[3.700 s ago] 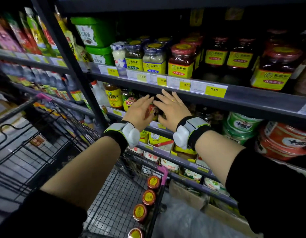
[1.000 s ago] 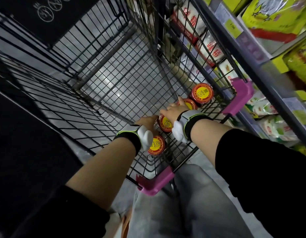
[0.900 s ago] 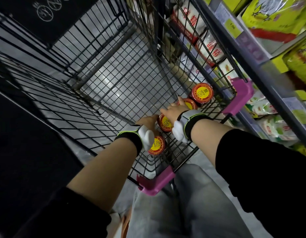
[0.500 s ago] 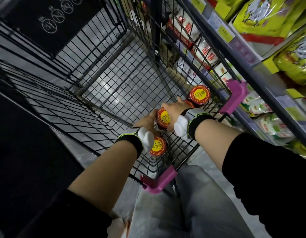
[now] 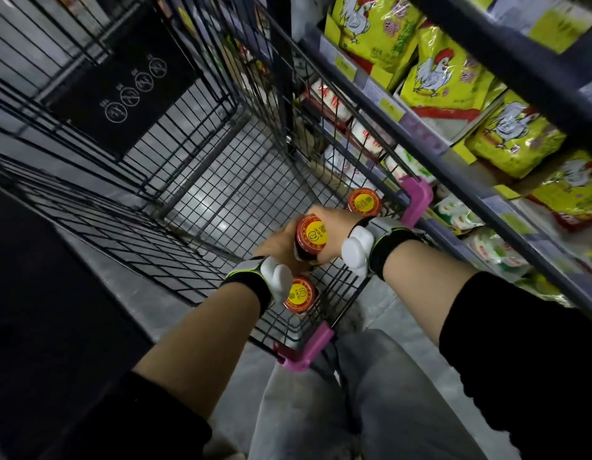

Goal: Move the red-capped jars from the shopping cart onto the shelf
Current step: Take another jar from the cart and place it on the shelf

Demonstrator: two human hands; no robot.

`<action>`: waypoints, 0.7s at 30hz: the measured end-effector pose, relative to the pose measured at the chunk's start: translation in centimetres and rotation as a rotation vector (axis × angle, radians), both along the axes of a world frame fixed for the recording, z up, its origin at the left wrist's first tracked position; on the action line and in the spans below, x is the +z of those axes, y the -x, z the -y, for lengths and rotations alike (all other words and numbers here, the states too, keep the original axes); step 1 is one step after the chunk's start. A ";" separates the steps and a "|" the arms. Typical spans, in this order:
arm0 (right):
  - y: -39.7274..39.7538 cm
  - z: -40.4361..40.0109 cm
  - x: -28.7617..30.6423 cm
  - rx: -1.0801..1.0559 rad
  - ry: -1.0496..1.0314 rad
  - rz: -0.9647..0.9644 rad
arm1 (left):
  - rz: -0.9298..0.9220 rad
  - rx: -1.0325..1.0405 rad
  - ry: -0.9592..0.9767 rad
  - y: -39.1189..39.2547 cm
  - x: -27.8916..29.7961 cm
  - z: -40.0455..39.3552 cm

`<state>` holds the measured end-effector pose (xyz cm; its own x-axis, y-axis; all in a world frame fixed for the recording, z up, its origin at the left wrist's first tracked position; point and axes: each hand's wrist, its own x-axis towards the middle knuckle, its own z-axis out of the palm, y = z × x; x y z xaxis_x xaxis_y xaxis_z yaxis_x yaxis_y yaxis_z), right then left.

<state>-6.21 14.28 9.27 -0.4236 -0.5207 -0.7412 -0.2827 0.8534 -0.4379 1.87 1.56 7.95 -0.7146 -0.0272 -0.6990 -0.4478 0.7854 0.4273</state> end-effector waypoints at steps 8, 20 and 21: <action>-0.1 -0.8 1.7 -0.145 0.092 0.015 | -0.014 0.036 -0.009 1.6 3.0 -0.6; 1.2 -3.1 4.4 -0.216 0.072 -0.022 | -0.029 -0.074 0.054 4.1 7.0 -1.1; 1.3 -3.5 4.5 -0.212 0.061 -0.032 | -0.034 -0.070 0.040 4.3 7.4 -1.0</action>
<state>-7.48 17.74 13.77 -0.5515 -0.4603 -0.6956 -0.1140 0.8677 -0.4838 -2.48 2.60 15.33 -0.7389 -0.0034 -0.6738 -0.3770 0.8309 0.4092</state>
